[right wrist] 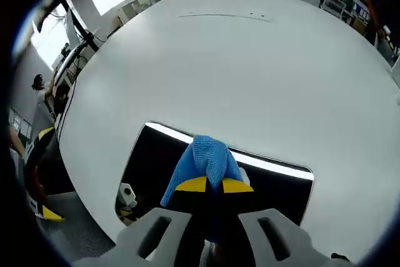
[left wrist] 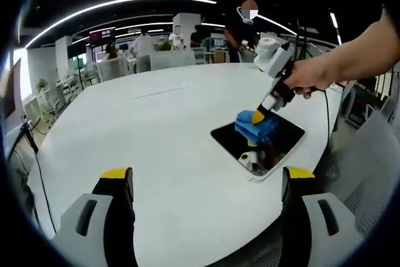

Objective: Wipe the mirror surface with the cleaning cloth until all visible marks leave the cleaned area.

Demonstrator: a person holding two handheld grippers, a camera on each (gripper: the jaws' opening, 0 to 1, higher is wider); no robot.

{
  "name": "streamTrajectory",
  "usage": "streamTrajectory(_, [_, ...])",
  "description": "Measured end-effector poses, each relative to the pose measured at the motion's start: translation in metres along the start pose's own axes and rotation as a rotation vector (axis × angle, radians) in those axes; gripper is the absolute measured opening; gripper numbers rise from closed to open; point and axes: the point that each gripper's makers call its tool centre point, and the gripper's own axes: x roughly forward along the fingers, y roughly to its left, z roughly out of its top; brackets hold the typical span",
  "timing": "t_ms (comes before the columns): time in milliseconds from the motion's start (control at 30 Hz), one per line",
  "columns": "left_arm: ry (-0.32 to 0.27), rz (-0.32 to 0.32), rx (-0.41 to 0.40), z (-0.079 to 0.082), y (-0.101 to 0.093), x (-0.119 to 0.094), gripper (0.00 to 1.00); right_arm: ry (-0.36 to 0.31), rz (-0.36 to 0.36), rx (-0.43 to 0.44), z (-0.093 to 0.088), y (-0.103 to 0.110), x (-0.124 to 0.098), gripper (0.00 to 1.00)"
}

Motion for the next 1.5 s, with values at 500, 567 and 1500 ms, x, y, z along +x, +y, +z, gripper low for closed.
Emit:
streamTrajectory(500, [0.004,0.006,-0.006,-0.001,0.000,0.000,0.97,-0.014,-0.011,-0.016,0.013,-0.007,0.006,0.01])
streamTrajectory(567, [0.002,0.007,-0.007,-0.001,0.000,0.000,0.97,-0.029,-0.012,-0.006,0.011,-0.006,0.004,0.01])
streamTrajectory(1500, [0.014,0.001,-0.004,-0.002,0.000,0.001,0.97,-0.012,0.019,0.044,0.010,-0.016,0.005,0.01])
